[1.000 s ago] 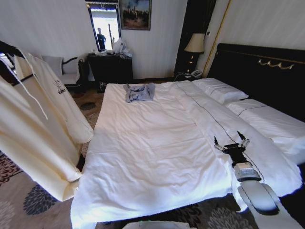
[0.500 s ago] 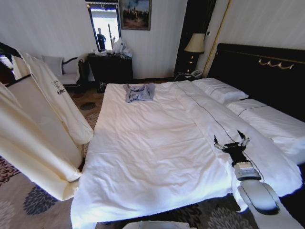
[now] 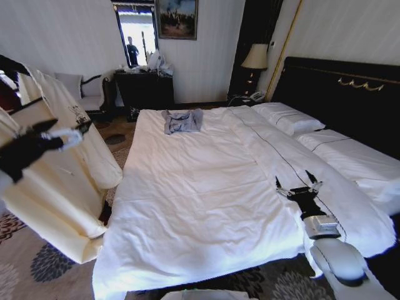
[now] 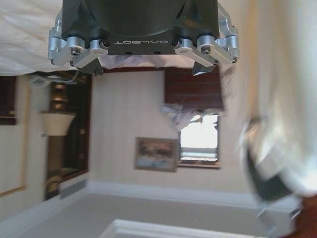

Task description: Pick up the clothes from the bed and hang them on the clothes hanger.

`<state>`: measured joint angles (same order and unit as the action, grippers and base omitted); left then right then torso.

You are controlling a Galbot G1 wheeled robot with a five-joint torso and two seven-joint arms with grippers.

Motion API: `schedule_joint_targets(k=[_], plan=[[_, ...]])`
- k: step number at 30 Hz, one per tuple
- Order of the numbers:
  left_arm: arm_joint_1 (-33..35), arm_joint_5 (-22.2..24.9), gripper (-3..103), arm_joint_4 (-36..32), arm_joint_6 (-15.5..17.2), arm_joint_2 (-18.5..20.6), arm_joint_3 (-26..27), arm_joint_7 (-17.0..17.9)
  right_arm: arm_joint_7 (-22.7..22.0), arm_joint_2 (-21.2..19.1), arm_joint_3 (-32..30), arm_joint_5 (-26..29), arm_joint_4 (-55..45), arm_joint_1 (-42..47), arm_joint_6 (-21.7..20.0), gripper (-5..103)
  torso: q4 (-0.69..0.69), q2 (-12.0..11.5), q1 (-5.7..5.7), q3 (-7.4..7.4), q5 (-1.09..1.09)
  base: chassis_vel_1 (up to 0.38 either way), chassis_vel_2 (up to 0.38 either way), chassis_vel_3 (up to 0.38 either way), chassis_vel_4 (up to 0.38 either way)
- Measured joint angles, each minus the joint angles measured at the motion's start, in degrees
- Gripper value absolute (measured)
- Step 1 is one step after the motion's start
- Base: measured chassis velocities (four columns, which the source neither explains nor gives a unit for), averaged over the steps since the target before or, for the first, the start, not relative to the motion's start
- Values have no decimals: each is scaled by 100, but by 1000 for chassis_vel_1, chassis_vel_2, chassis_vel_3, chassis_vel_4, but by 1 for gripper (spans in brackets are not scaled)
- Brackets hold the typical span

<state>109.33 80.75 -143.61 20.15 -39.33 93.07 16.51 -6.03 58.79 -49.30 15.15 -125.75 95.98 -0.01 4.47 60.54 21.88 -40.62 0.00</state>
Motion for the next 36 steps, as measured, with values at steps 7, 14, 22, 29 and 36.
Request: schedule_joint_targets(k=[7, 14, 22, 29, 36], plan=[[392, -1971, 100, 20, -733, -1209, -1313, -695, 150, 45, 48, 398, -192, 258, -41, 100, -4, 0, 0, 0, 0, 0, 0, 0, 0], [637, -4437, 100, 156, -2308, -2096, -2883, -1440, 339, 79, 166, 1148, -515, 612, -215, 100, -1, 0, -1, 0, 1, 0, 0, 0, 0], [1144, -5914, 99, 853, -3628, -2621, -3694, -1776, 462, 162, 201, 976, -477, 625, -156, 100, -2, 1, -1, 0, 1, 0, 0, 0, 0], [1266, -5785, 99, 1136, -4036, -3000, -3604, -1815, 567, 207, 192, 609, -414, 598, -24, 100, -2, 0, -1, 0, 1, 0, 0, 0, 0], [1054, -5617, 100, 1178, -4051, -3088, -3620, -1833, 668, 217, 138, 498, -407, 612, 94, 100, -1, 0, 0, -1, 1, 0, 0, 0, 0]])
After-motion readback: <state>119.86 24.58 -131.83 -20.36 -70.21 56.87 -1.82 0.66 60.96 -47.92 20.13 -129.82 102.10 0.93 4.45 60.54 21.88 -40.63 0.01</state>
